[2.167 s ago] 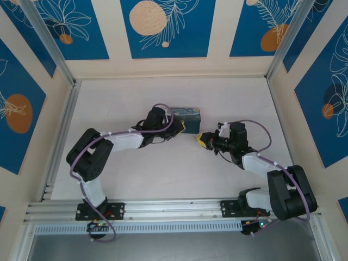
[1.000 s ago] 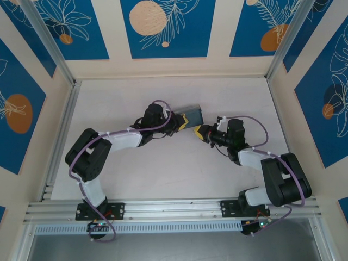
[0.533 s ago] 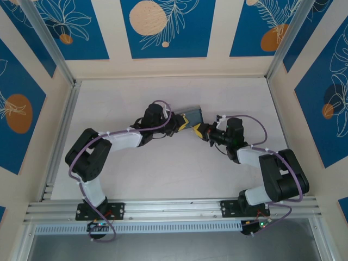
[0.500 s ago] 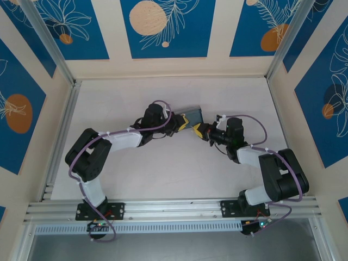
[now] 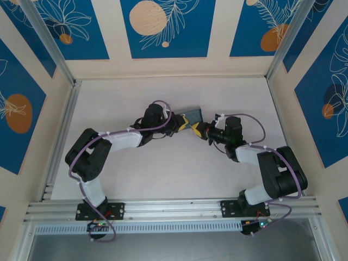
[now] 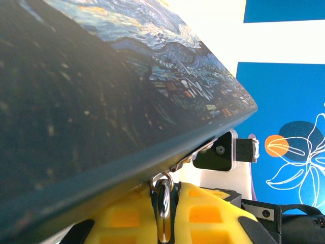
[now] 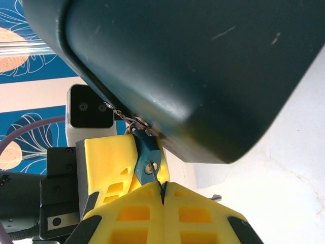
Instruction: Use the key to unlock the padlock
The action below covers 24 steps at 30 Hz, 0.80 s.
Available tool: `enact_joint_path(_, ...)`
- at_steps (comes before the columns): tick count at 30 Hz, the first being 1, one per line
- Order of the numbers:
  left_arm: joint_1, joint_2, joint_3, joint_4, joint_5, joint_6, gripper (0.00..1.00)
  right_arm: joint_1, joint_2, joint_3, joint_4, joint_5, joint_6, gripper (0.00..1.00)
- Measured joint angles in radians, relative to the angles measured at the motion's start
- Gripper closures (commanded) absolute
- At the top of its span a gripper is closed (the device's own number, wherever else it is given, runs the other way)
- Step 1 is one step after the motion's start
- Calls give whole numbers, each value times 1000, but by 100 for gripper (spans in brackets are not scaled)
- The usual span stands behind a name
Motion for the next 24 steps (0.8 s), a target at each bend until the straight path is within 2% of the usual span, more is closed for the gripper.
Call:
enact_joint_path(12,5,0,0,-1,0,0,100,6,19,13,3,0,10,100)
enact_joint_path(24,6,0,0,-8,-2,1,100,13,71,16,81,-4,58,100)
